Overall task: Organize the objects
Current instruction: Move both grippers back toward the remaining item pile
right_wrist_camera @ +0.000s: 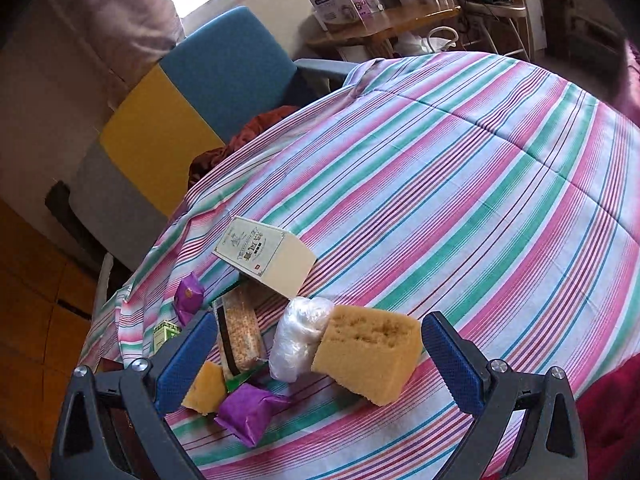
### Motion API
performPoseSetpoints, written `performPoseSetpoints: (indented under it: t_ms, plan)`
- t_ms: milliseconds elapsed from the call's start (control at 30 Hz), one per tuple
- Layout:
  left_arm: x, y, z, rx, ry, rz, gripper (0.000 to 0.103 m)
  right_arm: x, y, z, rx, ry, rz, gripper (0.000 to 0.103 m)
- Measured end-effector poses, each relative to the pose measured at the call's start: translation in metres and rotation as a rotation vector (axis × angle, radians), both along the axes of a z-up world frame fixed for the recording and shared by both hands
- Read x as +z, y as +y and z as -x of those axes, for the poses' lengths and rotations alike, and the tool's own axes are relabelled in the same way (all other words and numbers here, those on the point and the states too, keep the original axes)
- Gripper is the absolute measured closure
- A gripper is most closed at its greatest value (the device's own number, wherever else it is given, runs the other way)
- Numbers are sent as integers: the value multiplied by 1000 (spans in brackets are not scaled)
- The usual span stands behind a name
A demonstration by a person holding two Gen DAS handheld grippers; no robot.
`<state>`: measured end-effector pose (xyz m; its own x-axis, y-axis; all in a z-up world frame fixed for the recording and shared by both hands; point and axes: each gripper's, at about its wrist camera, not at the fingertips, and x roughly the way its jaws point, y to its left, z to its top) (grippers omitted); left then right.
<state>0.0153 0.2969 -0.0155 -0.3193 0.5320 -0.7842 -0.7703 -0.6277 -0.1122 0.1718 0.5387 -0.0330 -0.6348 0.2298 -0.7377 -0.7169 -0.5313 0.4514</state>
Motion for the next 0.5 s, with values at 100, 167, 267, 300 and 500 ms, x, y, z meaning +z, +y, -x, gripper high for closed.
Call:
performPoseSetpoints:
  t_ms: [100, 167, 267, 300, 500]
  plan:
    - [4, 10, 10, 5, 4, -4, 31, -1, -6, 0, 5, 9, -2, 0]
    - [7, 17, 19, 10, -4, -16, 31, -1, -6, -1, 6, 17, 1, 0]
    - [9, 27, 34, 38, -15, -24, 31, 0, -6, -3, 2, 24, 0, 0]
    - [9, 31, 41, 47, -30, -24, 32, 1, -6, -4, 1, 27, 0, 0]
    - [1, 52, 73, 72, -109, -50, 32, 1, -5, -6, -1, 44, 9, 0]
